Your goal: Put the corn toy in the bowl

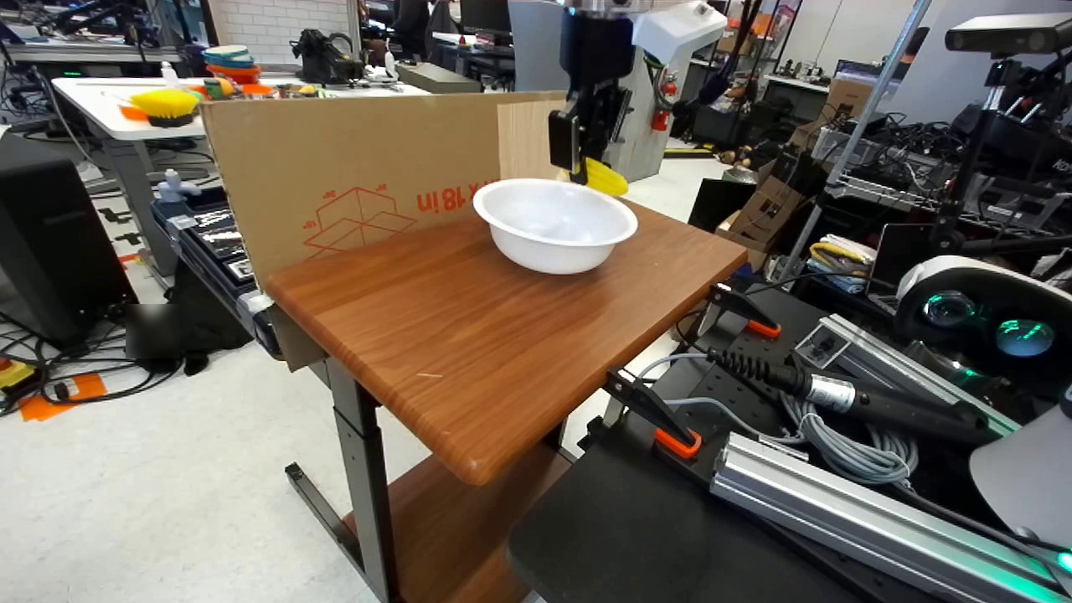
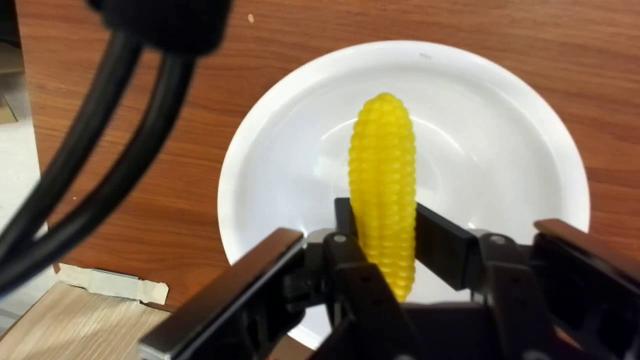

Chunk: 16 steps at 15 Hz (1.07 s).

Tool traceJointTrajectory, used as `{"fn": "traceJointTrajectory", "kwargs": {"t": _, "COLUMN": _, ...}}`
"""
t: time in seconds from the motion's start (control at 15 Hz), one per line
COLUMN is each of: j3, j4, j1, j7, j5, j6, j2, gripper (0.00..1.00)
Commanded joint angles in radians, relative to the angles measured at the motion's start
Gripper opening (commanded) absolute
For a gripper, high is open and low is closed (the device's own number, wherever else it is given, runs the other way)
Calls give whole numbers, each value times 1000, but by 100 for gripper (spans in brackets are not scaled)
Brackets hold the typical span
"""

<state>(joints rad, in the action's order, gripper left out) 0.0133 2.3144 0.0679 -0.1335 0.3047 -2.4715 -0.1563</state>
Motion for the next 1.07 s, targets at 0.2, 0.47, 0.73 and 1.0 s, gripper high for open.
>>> {"fn": "traceJointTrajectory", "kwargs": {"t": 0.2, "j3": -54, "j4": -133, "j1": 22, "j7": -100, "j5": 132, "j6": -14, "j2": -171, "gripper": 8}}
{"fn": "traceJointTrajectory", "kwargs": {"t": 0.47, "j3": -70, "j4": -187, "j1": 37, "j7": -126, "j5": 137, "j6": 4, "j2": -214, "gripper": 70}}
{"fn": "traceJointTrajectory", "kwargs": {"t": 0.73, "j3": -50, "j4": -123, "j1": -7, "j7": -22, "j5": 49, "j6": 78, "j2": -103, "gripper": 99}}
{"fn": "traceJointTrajectory", "kwargs": {"t": 1.0, "j3": -53, "j4": -134, "j1": -16, "j7": -20, "j5": 38, "j6": 94, "j2": -82, "gripper": 100}}
